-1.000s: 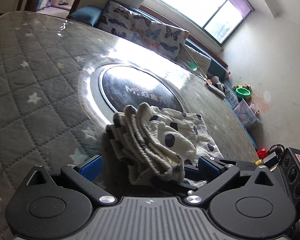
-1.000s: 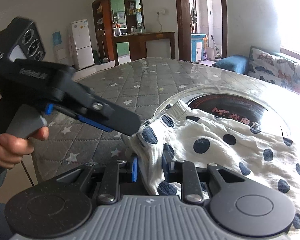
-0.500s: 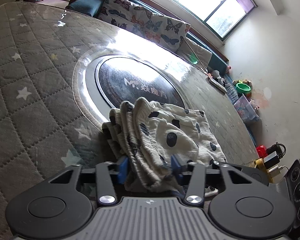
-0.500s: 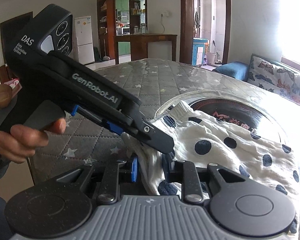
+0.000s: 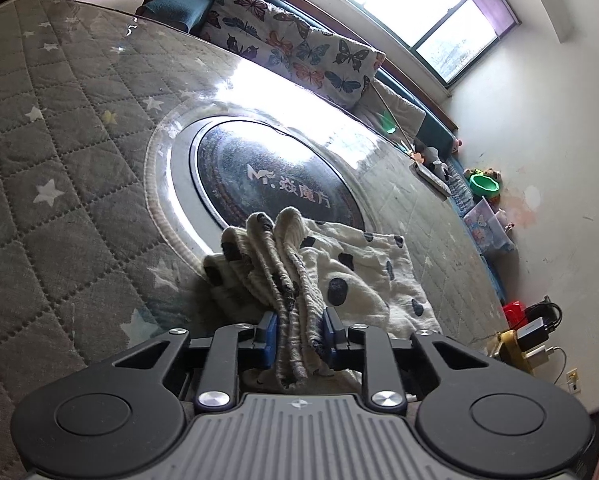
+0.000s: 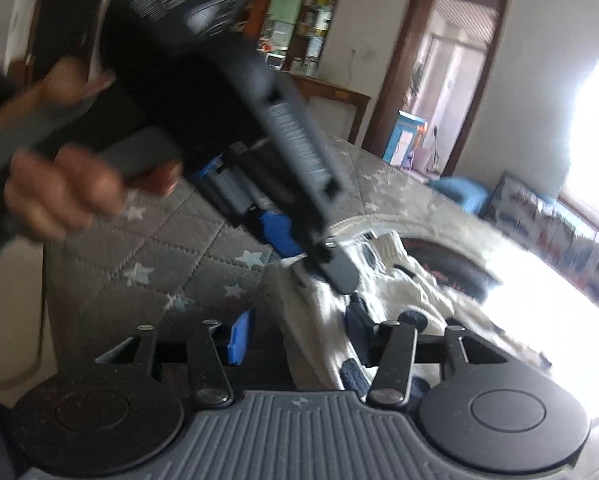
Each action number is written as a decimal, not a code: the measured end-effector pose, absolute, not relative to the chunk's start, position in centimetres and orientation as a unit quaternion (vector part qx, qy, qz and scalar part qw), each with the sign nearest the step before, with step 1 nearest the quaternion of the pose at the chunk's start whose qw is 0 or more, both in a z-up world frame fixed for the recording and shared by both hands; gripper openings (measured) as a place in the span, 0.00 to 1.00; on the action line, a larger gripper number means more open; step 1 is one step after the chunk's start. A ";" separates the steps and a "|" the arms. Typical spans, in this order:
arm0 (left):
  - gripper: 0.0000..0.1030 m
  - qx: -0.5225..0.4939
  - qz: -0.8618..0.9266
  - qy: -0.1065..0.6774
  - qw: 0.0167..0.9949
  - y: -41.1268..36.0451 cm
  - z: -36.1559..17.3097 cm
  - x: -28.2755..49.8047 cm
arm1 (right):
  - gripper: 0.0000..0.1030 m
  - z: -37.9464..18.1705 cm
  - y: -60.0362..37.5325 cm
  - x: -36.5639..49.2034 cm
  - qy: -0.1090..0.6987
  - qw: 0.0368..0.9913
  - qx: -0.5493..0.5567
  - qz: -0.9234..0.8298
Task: Fold clothes
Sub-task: 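Close the right gripper on the cloth edge while the left gripper grips the pleated stack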
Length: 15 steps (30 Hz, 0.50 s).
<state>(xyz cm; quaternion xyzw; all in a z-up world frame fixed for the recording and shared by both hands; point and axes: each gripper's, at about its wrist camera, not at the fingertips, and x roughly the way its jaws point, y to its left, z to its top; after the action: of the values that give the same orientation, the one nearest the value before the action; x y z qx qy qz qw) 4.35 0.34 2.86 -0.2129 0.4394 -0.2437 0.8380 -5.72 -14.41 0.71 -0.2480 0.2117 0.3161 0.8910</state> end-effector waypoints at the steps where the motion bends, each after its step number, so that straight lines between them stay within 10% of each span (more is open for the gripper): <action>1: 0.24 -0.215 -0.244 0.440 0.837 0.3 2.9 4.4 | 0.51 0.5 -14.1 -6.0 0.204 0.890 -0.264 0.311; 10: 0.24 -0.225 -0.245 0.446 0.831 0.5 2.9 4.6 | 0.46 -2.5 -10.9 -6.9 0.141 0.871 -0.399 0.249; 15: 0.42 -0.240 -0.250 0.427 0.836 1.7 3.1 4.1 | 0.30 -2.8 -11.2 -6.9 0.131 0.877 -0.392 0.245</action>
<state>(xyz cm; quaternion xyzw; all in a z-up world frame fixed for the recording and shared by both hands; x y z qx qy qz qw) 4.07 1.72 3.14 -0.2396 0.4267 -0.2499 0.8355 -6.85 -11.24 -2.82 -0.3915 0.1308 0.2450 0.8773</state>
